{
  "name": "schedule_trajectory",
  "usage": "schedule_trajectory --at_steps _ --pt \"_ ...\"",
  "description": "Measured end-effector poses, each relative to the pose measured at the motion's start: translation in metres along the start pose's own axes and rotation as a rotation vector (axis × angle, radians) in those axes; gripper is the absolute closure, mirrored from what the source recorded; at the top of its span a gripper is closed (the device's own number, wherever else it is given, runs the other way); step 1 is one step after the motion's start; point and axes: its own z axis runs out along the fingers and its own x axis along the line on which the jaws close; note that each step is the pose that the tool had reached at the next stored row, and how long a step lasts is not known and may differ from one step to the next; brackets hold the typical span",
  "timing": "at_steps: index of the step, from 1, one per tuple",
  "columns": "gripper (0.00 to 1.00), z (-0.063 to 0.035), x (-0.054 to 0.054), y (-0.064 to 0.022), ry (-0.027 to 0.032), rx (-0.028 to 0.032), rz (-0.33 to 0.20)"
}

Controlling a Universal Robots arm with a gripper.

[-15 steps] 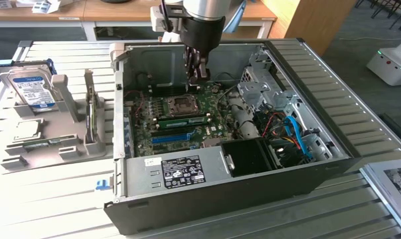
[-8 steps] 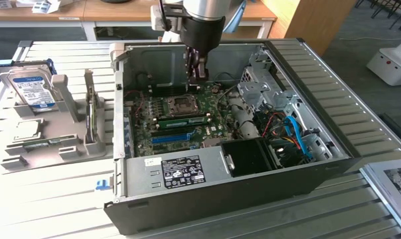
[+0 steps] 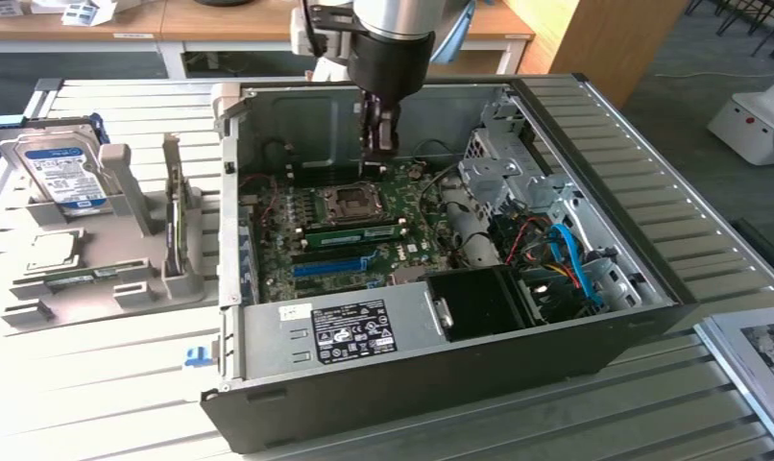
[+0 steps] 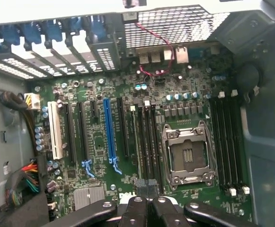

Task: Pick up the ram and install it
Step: 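Press down the ram until it locks into place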

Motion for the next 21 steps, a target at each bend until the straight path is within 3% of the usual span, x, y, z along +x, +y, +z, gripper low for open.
schedule_trajectory --at_steps 21 --pt "0.9 0.0009 0.0 0.0 -0.0155 0.0053 0.365"
